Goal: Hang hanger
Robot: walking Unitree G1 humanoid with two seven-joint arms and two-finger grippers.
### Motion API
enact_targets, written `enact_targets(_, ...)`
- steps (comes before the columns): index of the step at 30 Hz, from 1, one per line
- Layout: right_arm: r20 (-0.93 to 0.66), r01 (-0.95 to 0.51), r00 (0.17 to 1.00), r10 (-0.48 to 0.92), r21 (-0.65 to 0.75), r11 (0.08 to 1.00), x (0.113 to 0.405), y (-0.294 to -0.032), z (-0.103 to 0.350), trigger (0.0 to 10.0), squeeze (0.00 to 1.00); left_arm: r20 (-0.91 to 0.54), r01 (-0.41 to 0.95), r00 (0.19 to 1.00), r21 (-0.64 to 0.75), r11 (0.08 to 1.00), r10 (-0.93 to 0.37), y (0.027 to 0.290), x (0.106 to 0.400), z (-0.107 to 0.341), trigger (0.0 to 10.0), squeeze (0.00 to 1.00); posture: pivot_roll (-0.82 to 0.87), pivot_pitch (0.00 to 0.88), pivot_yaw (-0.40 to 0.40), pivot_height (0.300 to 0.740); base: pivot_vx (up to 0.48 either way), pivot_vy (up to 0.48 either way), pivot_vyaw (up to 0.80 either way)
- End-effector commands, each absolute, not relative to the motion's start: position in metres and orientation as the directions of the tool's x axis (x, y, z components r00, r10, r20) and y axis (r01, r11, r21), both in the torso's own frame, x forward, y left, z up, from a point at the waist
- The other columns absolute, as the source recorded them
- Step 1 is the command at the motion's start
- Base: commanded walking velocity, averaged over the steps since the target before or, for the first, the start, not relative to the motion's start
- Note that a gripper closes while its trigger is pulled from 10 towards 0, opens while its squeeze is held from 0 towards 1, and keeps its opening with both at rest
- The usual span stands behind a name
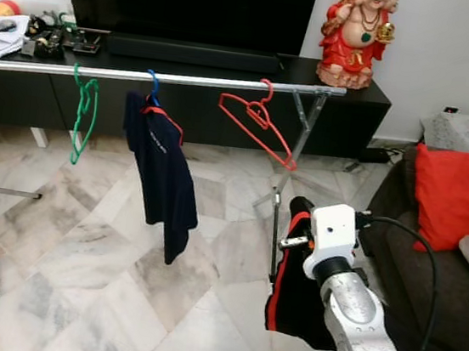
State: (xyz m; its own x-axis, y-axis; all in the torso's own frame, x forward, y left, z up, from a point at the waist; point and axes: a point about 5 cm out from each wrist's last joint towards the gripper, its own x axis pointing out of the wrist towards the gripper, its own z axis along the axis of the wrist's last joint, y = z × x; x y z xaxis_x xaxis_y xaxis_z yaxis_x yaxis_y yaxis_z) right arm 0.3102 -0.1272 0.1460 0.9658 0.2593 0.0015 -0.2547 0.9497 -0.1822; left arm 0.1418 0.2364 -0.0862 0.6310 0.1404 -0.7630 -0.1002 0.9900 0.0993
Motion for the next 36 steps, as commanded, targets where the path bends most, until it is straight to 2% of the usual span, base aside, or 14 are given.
enact_targets(1, 0.004, -0.267, 0.962, 0.272, -0.174, 0.948, 0.311, -0.124, 0.147, 10.0, 0.00, -0.782, -0.112, 0.606, 0.098, 0.989, 0.146, 0.238, 0.135, -0.089, 10.0, 0.00, -0.02, 0.089, -0.002, 0.740, 0.000, 0.244, 0.00)
enact_targets(5, 0.016, -0.268, 0.961, 0.276, -0.182, 0.946, 0.312, -0.124, 0.149, 10.0, 0.00, -0.782, -0.110, 0.606, 0.099, 0.989, 0.146, 0.239, 0.135, -0.089, 10.0, 0.00, -0.02, 0.088, -0.002, 0.740, 0.000, 0.242, 0.00)
enact_targets(13, 0.163, -0.443, 0.866, 0.473, -0.189, 0.876, 0.300, -0.100, 0.173, 10.0, 0.00, -0.779, -0.112, 0.610, 0.096, 0.989, 0.144, 0.239, 0.135, -0.089, 10.0, 0.00, -0.02, 0.103, -0.007, 0.740, 0.000, 0.157, 0.00)
enact_targets(19, 0.219, -0.616, 0.739, 0.637, -0.162, 0.771, 0.285, -0.084, 0.184, 10.0, 0.00, -0.781, -0.114, 0.609, 0.092, 0.989, 0.142, 0.237, 0.135, -0.089, 10.0, 0.00, -0.02, 0.106, -0.009, 0.740, 0.000, 0.308, 0.00)
enact_targets(20, 0.233, -0.671, 0.690, 0.685, -0.145, 0.727, 0.279, -0.079, 0.187, 10.0, 0.00, -0.783, -0.115, 0.606, 0.091, 0.989, 0.143, 0.236, 0.135, -0.089, 10.0, 0.00, -0.02, 0.109, -0.009, 0.740, 0.000, 0.300, 0.00)
enact_targets(22, 0.238, -0.694, 0.669, 0.704, -0.138, 0.706, 0.277, -0.077, 0.188, 10.0, 0.00, -0.784, -0.115, 0.604, 0.091, 0.989, 0.142, 0.236, 0.135, -0.090, 10.0, 0.00, -0.02, 0.109, -0.009, 0.740, 0.000, 0.300, 0.00)
enact_targets(24, 0.232, -0.785, 0.564, 0.793, -0.147, 0.602, 0.264, -0.067, 0.190, 10.0, 0.00, -0.789, -0.114, 0.598, 0.090, 0.989, 0.141, 0.233, 0.135, -0.091, 10.0, 0.00, -0.03, 0.112, -0.009, 0.740, 0.000, 0.289, 0.00)
enact_targets(28, 0.255, -0.803, 0.546, 0.798, -0.115, 0.585, 0.261, -0.065, 0.192, 10.0, 0.00, -0.791, -0.107, 0.596, 0.092, 0.990, 0.138, 0.232, 0.135, -0.091, 10.0, 0.00, -0.02, 0.112, -0.009, 0.740, 0.000, 0.071, 0.00)
enact_targets(33, 0.258, -0.749, 0.622, 0.739, -0.079, 0.658, 0.273, -0.077, 0.191, 10.0, 0.00, -0.795, -0.100, 0.591, 0.096, 0.990, 0.136, 0.231, 0.135, -0.091, 10.0, 0.00, -0.02, 0.116, -0.008, 0.740, 0.000, 0.000, 0.00)
enact_targets(36, 0.272, -0.750, 0.625, 0.731, -0.048, 0.659, 0.274, -0.079, 0.192, 10.0, 0.00, -0.796, -0.101, 0.589, 0.096, 0.990, 0.138, 0.232, 0.134, -0.092, 10.0, 0.00, -0.02, 0.117, -0.010, 0.740, 0.000, 0.000, 0.00)
